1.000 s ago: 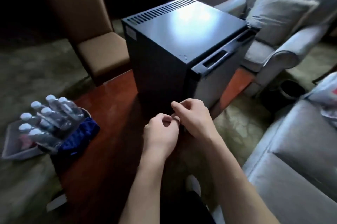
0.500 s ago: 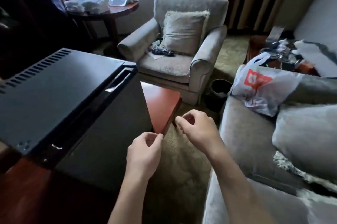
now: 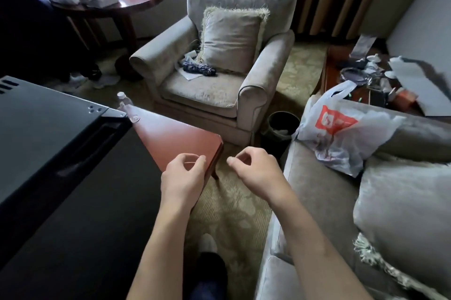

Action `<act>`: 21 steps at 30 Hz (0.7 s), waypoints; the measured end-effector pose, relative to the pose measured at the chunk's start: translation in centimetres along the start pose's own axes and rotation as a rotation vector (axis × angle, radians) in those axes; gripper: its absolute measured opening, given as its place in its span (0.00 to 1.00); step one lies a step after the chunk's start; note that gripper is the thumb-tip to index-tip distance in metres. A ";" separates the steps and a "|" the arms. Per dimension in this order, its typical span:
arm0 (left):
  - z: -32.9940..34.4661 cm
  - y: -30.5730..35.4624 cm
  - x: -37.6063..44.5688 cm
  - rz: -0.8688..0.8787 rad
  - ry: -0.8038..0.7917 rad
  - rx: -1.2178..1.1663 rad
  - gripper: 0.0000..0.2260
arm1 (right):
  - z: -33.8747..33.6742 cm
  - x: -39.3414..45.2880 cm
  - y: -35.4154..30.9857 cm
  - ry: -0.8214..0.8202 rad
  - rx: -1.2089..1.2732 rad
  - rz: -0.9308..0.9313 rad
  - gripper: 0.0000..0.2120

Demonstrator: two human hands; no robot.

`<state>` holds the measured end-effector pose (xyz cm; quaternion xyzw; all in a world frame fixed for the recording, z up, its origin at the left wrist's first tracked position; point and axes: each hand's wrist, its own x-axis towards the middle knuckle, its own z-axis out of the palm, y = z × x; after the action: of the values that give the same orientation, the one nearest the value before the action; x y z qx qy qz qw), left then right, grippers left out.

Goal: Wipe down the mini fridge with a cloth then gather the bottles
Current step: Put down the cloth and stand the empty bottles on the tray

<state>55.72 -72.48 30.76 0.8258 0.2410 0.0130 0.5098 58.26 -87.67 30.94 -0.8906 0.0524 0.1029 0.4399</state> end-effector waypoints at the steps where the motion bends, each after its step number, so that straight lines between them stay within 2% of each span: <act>1: 0.7 0.5 1.2 -0.007 -0.004 0.003 0.10 | 0.0 1.5 -0.3 -0.004 -0.008 0.001 0.11; 5: 2.3 2.0 7.5 -0.028 0.008 0.013 0.10 | 0.5 8.6 -2.3 -0.033 -0.050 -0.022 0.11; 13: 3.0 2.7 23.8 -0.230 0.278 -0.136 0.14 | 5.7 25.7 -8.8 -0.228 -0.197 -0.100 0.12; 21: -0.6 2.4 33.4 -0.392 0.513 -0.239 0.14 | 11.6 34.9 -15.7 -0.447 -0.234 -0.216 0.15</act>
<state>86.03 -59.09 25.58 0.6681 0.5123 0.1502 0.5183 93.50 -69.00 28.22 -0.8911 -0.1537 0.2546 0.3429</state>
